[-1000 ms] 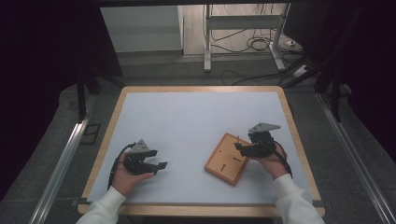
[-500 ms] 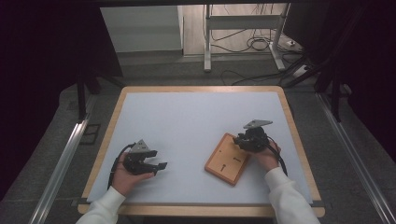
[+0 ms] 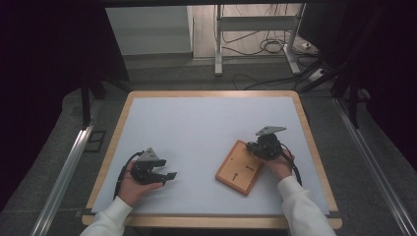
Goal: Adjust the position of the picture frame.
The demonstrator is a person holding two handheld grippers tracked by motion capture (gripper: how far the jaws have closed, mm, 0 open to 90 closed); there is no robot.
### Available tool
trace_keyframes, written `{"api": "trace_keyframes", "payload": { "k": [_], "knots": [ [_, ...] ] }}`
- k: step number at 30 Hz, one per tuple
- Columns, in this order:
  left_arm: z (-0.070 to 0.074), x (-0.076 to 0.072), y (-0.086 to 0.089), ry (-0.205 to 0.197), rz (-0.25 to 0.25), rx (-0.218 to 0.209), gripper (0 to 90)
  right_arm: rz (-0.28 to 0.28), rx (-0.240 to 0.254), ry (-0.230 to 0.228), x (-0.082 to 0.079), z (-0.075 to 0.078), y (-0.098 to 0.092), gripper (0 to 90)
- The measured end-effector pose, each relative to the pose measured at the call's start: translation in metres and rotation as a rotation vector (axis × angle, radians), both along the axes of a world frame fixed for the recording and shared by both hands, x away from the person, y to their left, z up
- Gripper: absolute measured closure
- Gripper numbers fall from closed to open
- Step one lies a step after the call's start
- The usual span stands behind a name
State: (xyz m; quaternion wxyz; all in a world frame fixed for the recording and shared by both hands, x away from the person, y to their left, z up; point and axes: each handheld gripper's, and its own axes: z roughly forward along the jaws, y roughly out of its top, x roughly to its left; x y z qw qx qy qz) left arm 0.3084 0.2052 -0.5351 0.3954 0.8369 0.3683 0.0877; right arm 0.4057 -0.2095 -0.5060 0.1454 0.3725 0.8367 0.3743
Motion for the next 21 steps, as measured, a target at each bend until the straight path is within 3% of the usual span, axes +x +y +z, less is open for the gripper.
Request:
{"api": "trace_keyframes", "payload": {
  "k": [11,21],
  "knots": [
    [0.0,0.0,0.001,-0.001,0.004,-0.003,29.5,-0.002,-0.01,-0.009,-0.003,0.007,0.003,84.0],
    [0.0,0.001,0.001,-0.001,0.004,-0.002,29.5,0.108,-0.008,-0.042,-0.019,0.02,0.036,83.9]
  ]
}}
